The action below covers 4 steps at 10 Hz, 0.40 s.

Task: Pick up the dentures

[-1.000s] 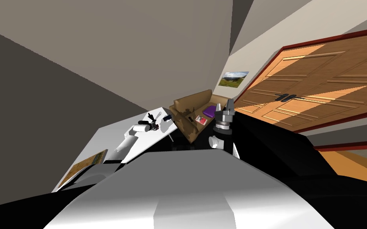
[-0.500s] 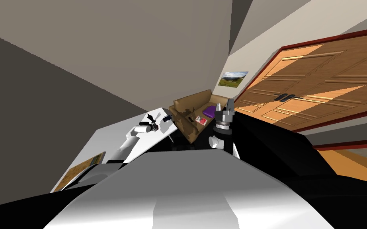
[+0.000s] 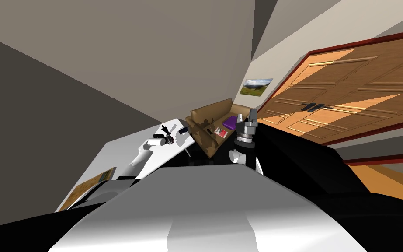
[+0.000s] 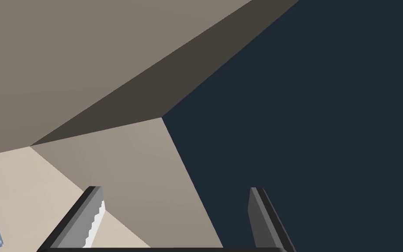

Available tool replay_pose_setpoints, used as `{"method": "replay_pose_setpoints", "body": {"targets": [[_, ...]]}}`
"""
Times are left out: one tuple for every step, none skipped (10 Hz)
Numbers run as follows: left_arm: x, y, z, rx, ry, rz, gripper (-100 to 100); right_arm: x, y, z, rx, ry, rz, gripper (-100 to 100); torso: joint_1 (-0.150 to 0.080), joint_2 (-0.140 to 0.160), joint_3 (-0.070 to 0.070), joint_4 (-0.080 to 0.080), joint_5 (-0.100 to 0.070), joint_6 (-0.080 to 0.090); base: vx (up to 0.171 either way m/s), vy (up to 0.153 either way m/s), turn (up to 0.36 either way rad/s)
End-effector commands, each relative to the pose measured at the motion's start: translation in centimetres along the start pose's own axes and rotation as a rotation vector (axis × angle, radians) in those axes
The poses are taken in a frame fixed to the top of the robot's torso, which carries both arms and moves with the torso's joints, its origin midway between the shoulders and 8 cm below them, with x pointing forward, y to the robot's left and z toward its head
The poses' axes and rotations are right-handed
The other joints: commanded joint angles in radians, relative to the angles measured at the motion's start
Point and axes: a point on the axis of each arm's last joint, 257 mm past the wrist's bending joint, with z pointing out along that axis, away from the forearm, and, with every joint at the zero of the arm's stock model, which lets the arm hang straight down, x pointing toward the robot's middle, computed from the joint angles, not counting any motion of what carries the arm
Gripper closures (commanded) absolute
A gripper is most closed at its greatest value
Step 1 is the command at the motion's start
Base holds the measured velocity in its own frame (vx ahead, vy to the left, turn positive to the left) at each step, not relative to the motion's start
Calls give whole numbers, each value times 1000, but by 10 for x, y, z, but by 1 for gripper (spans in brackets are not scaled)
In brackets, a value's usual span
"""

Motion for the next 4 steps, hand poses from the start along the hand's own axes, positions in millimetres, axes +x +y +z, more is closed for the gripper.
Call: {"method": "replay_pose_setpoints", "body": {"targets": [[2,-6,-7,-1,2,4,100,0,0,0,0,0,0,0,0,0,0,0,0,0,-38,-8,38],[4,-8,-10,-1,3,5,100,0,0,0,0,0,0,0,0,2,1,0,0,0,-48,-15,33],[3,-7,-6,1,3,5,100,0,0,0,0,0,0,0,-1,3,2,1,0,-1,-19,-7,7],[3,-7,-7,0,2,5,0,0,0,0,0,0,0,0,-1,2,1,0,0,0,0,0,0]]}}
